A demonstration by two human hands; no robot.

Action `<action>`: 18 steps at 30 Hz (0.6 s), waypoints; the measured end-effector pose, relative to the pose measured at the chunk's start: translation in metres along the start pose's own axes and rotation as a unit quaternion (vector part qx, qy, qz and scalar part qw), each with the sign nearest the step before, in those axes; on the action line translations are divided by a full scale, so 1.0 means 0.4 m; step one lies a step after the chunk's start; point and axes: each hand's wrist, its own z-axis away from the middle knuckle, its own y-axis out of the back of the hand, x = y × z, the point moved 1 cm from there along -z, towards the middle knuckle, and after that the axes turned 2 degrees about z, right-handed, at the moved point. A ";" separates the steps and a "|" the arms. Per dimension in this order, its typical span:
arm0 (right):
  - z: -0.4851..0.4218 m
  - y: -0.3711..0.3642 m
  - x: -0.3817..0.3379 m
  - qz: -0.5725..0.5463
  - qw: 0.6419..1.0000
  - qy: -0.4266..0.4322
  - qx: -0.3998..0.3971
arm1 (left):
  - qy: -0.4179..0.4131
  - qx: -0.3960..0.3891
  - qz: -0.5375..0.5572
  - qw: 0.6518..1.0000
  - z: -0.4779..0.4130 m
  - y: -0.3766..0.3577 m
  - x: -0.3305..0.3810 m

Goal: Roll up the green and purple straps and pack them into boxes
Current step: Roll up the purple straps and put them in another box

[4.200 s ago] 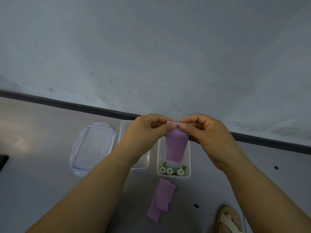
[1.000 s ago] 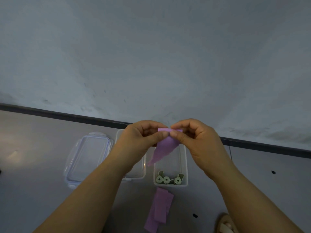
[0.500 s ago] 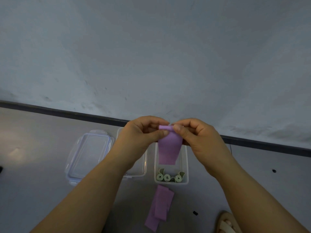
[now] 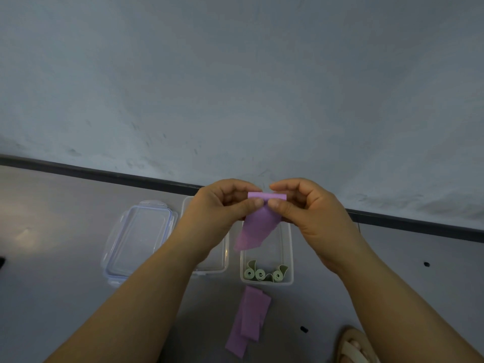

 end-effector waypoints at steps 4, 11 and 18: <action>0.002 0.000 0.001 0.000 0.999 -0.033 -0.009 | -0.005 0.001 -0.006 1.000 0.000 0.003 -0.001; -0.001 0.002 0.004 0.025 0.999 -0.026 -0.008 | -0.008 0.002 -0.015 1.000 0.000 0.001 -0.001; -0.002 0.005 0.005 0.022 1.000 -0.004 0.014 | 0.042 -0.023 -0.003 0.999 0.000 -0.007 -0.005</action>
